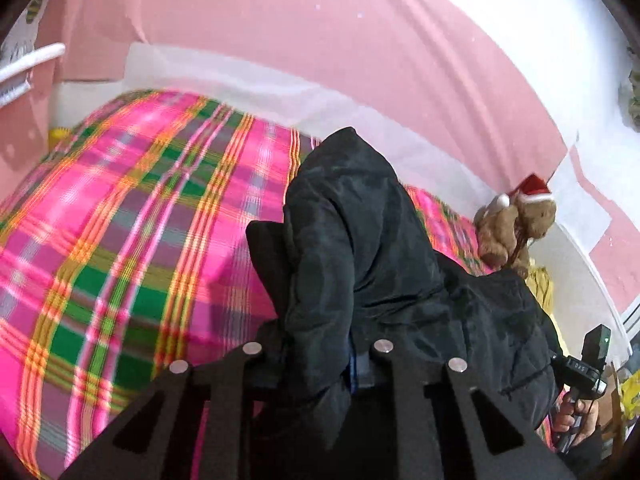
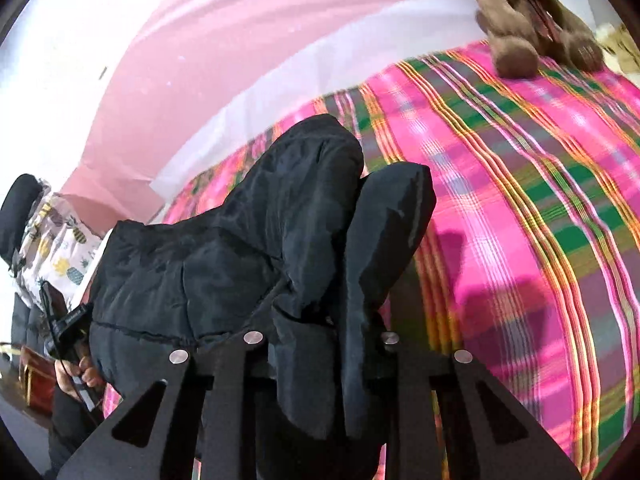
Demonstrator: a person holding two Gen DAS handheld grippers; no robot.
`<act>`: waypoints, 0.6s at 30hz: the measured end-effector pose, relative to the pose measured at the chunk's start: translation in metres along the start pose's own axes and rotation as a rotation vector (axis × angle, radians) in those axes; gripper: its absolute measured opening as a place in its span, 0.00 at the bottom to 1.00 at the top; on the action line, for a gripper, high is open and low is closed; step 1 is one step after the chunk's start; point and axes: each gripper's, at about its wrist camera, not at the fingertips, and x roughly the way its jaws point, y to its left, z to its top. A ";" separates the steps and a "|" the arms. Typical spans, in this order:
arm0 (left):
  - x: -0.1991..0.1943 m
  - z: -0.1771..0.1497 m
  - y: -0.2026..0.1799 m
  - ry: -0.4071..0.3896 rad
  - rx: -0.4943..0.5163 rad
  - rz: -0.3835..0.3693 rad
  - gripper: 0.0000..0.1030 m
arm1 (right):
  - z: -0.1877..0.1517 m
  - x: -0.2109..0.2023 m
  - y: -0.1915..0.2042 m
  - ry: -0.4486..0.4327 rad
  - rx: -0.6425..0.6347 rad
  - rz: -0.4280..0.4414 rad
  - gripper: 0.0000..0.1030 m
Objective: Fold large clothes
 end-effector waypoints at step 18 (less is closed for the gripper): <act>0.080 0.011 0.131 0.082 -0.129 0.212 0.37 | 0.003 0.141 0.003 0.165 0.050 -0.043 0.53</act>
